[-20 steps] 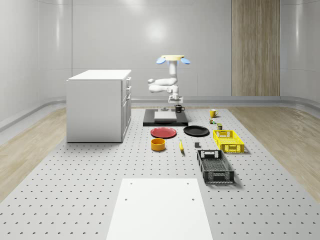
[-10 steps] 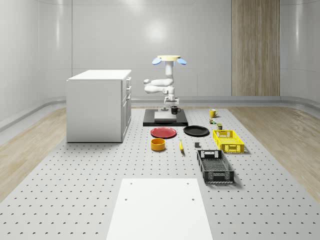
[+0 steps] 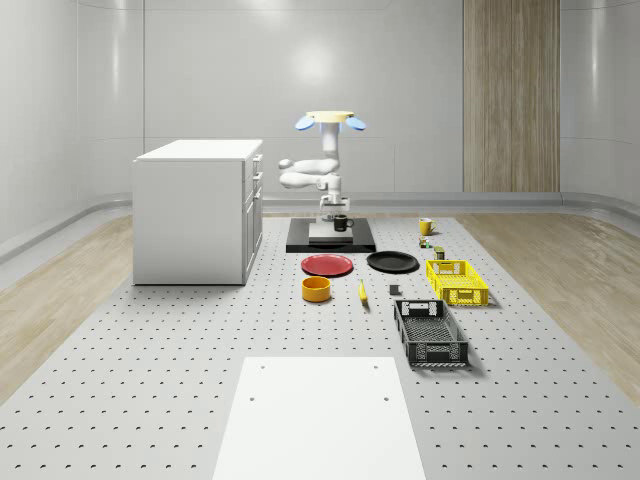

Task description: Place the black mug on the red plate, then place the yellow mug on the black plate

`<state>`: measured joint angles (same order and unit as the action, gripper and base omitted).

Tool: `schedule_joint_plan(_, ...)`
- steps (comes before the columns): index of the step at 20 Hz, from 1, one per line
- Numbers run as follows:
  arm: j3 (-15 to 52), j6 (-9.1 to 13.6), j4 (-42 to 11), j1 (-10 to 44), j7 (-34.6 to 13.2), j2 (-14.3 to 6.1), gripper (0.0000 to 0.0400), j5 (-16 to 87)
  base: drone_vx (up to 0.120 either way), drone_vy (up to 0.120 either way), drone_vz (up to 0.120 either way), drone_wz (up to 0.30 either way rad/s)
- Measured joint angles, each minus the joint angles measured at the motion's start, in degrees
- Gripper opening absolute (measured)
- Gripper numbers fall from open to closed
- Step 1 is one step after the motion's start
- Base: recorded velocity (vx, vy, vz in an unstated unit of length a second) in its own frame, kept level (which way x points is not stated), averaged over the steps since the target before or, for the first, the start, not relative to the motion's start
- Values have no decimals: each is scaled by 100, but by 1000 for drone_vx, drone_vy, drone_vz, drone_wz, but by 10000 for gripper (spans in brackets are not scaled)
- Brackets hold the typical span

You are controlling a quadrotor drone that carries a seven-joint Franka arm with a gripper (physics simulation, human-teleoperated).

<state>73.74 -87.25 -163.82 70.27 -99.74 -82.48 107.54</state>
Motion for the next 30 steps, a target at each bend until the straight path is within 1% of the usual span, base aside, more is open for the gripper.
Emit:
schedule_joint_plan(1, 1, -7, 0, 2, -2, -7, 110, -3, 120, -120, 0, 0)
schedule_joint_plan(3, 4, -20, 1, 7, -6, -22, 110, -10, 120, 0, 0, 0)
schedule_joint_plan(7, 9, -46, 3, 15, -13, -50, 110, -22, 120, -110, 0, 0)
schedule_joint_plan(13, 16, -83, 6, 28, -22, -89, 110, -39, 120, -7, 0, 0)
schedule_joint_plan(23, 26, -140, 9, 46, -37, -149, 110, -65, 120, -120, 0, 0)
schedule_joint_plan(24, 27, -145, 9, 48, -39, -155, 110, -67, 120, 0, 0, 0)
schedule_joint_plan(30, 33, -175, 11, 58, -46, -187, 110, -81, 13, 0, -113, 0)
